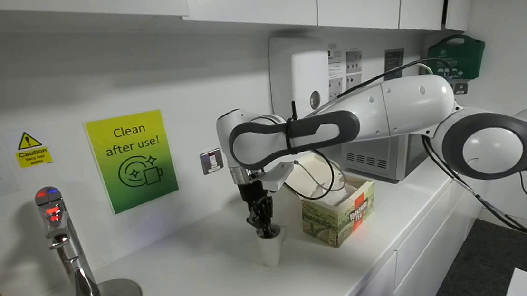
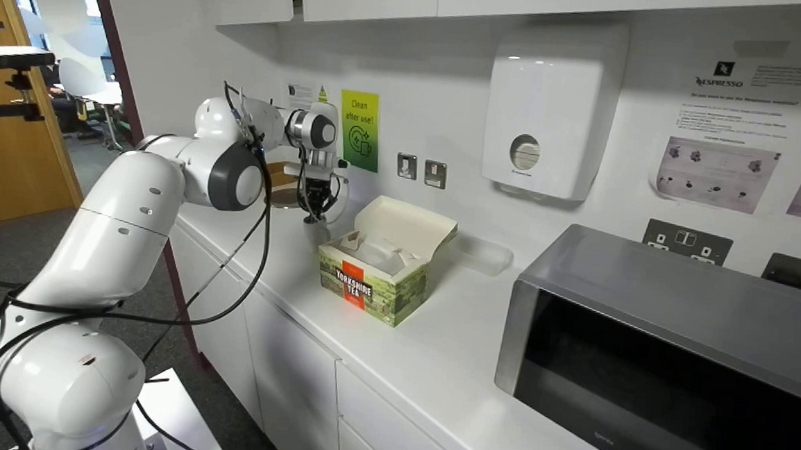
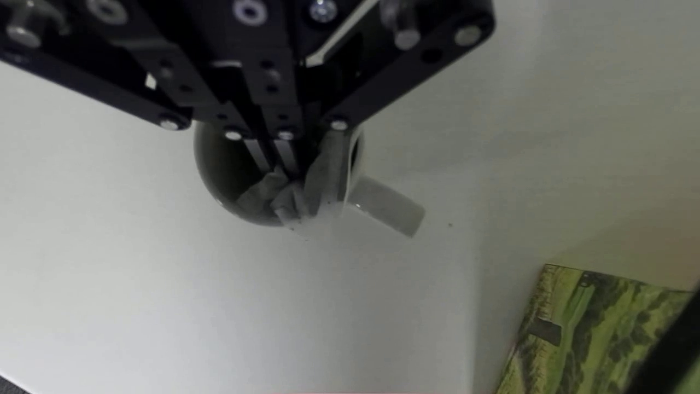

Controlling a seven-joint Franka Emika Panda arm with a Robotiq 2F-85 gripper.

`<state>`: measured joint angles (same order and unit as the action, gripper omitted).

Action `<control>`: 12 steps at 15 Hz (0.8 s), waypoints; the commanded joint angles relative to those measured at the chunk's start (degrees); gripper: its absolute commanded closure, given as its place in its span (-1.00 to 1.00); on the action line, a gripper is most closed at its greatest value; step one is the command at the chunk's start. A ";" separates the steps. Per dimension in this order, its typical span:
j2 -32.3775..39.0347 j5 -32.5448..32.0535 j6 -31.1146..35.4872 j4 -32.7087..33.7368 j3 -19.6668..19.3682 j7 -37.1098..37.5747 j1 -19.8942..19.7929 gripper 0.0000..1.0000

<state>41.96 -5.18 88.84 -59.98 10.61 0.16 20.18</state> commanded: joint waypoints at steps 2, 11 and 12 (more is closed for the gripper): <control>0.33 -1.11 -2.47 2.35 -0.37 -0.06 0.65 0.10; -0.28 -1.90 -1.88 1.65 -0.45 0.25 1.23 1.00; -0.37 -2.01 -1.82 1.56 -0.47 0.28 1.28 1.00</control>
<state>41.96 -6.20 88.84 -59.97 10.57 0.27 20.97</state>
